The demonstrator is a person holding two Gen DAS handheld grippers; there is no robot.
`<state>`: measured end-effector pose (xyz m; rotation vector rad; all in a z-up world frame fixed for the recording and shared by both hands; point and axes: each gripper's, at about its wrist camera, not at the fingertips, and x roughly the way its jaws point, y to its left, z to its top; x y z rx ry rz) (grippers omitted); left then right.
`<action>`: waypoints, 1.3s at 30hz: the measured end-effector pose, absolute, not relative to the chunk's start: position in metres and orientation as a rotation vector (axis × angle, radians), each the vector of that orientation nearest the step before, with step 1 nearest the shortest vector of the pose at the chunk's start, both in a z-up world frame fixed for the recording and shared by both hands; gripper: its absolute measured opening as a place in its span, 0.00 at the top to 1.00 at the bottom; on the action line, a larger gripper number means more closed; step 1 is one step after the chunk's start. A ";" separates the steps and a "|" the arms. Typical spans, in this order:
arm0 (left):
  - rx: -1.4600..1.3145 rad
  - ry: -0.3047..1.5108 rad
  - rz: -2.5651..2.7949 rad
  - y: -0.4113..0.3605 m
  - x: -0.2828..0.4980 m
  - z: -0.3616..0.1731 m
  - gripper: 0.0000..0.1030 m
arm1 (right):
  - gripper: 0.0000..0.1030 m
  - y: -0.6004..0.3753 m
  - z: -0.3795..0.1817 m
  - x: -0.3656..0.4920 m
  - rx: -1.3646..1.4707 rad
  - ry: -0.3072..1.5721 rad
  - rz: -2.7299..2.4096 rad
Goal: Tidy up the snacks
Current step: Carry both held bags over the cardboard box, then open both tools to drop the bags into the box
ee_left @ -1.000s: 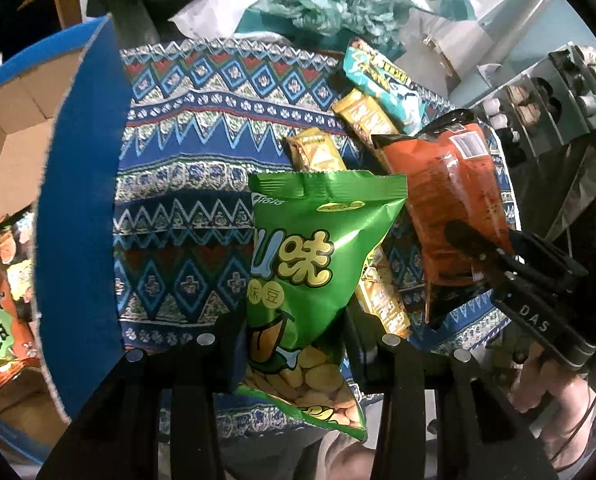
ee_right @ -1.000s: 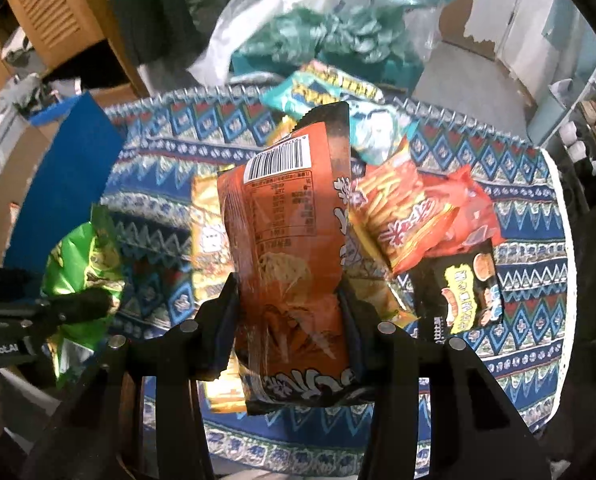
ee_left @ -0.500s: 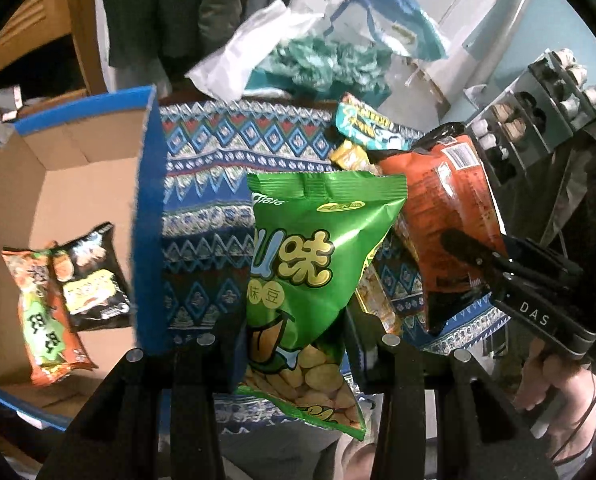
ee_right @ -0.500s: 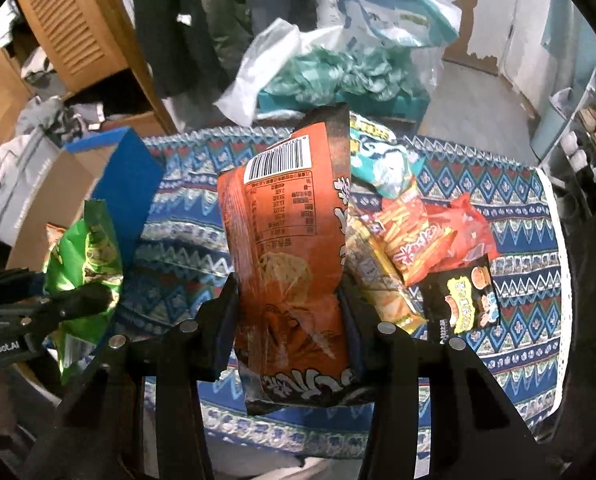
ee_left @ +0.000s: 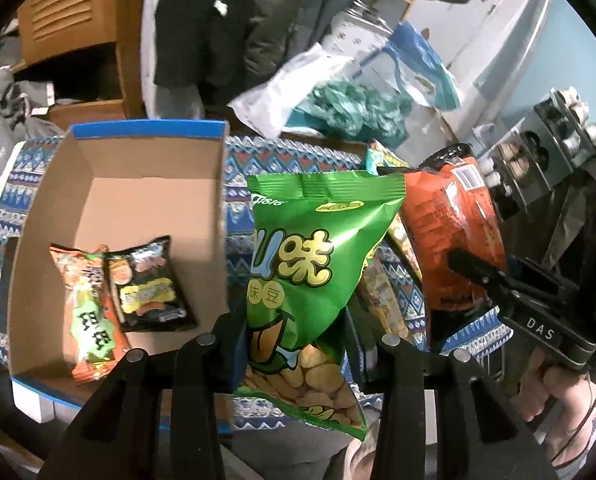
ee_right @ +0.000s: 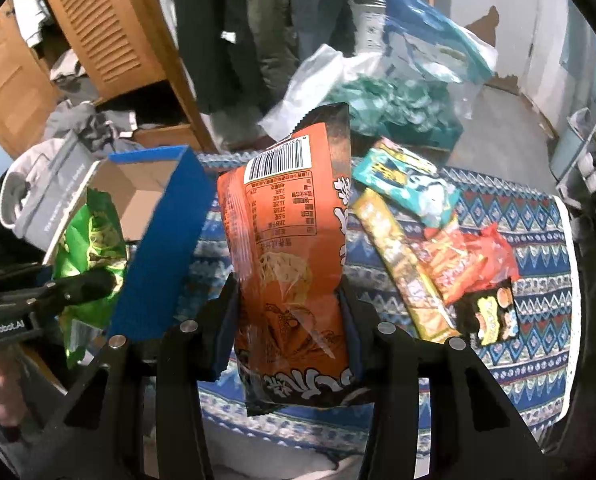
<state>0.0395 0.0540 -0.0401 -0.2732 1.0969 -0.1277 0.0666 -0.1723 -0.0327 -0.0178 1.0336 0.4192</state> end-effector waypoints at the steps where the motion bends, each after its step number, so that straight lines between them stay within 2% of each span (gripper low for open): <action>1: -0.280 1.090 -0.119 0.059 0.039 -0.039 0.61 | 0.57 -0.167 -0.031 0.067 -0.019 1.031 0.428; 21: -0.373 1.034 0.043 0.153 0.021 -0.044 0.61 | 0.57 -0.031 -0.013 0.065 -0.088 1.024 0.612; 39: -0.451 1.097 0.173 0.205 0.021 -0.086 0.60 | 0.57 0.048 -0.044 0.071 -0.147 1.119 0.655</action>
